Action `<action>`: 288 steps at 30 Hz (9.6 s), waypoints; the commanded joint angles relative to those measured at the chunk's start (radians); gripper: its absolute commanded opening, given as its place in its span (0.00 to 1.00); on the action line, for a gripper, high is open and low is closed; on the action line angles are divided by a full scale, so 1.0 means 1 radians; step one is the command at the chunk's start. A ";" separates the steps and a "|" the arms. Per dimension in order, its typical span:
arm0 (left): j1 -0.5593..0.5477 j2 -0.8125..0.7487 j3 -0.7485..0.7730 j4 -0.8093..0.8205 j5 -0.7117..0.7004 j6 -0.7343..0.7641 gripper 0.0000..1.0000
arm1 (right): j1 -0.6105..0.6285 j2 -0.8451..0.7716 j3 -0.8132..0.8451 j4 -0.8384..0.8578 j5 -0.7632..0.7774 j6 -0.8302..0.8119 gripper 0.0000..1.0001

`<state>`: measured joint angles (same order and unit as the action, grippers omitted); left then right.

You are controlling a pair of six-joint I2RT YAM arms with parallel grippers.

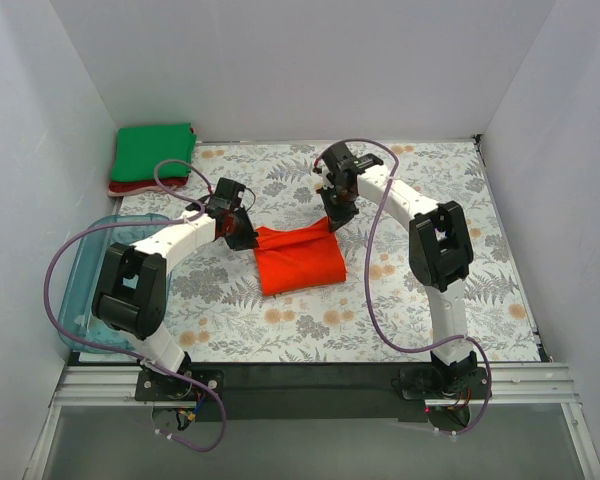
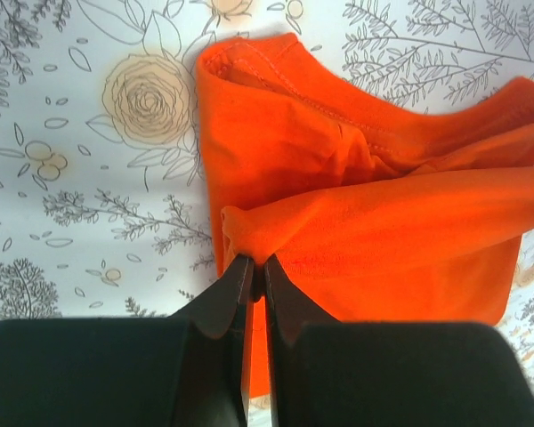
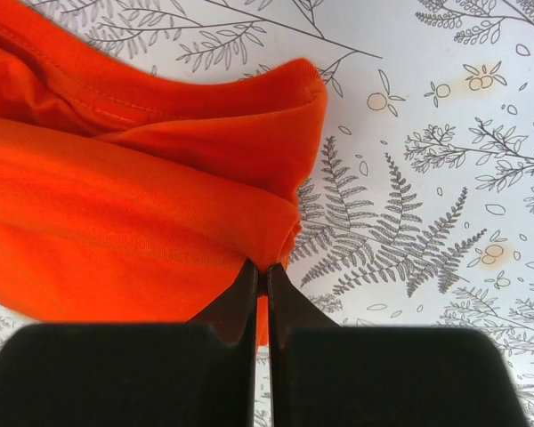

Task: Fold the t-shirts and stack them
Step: Fold the tshirt, then neatly place the folded tshirt to the corner

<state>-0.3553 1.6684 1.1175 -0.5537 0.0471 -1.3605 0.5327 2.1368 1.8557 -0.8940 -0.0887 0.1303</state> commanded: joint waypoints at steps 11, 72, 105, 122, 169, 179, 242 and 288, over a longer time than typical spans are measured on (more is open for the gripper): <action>0.013 -0.002 -0.058 0.159 -0.098 0.064 0.19 | -0.034 -0.078 -0.142 0.175 0.070 0.038 0.17; 0.165 0.363 -0.165 1.003 0.410 -0.302 0.33 | -0.298 0.160 -0.532 1.397 -0.813 0.506 0.40; 0.042 -0.222 -0.664 0.662 0.329 -0.305 0.20 | -0.257 -0.204 -1.144 1.434 -0.913 0.350 0.37; 0.047 -0.826 -0.469 0.192 -0.275 0.052 0.91 | 0.078 -0.169 -0.886 1.691 -0.713 0.725 0.41; 0.257 -0.736 -0.519 0.218 -0.138 0.001 0.98 | 0.595 -0.051 -0.349 0.566 0.463 -0.169 0.66; 0.257 -0.688 -0.524 0.284 0.017 0.041 0.98 | 0.602 -0.087 -0.409 0.573 0.550 -0.213 0.04; 0.131 0.431 0.524 0.281 -0.351 0.699 0.00 | 0.388 -0.620 -0.910 0.621 0.050 0.008 0.79; 0.434 0.634 1.223 0.275 -0.426 1.037 0.00 | 0.346 -0.525 -0.822 0.434 -0.112 0.043 0.79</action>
<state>0.0498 2.4351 2.2932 -0.3145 -0.3714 -0.3431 0.8829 1.6043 0.9878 -0.4374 -0.1795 0.1631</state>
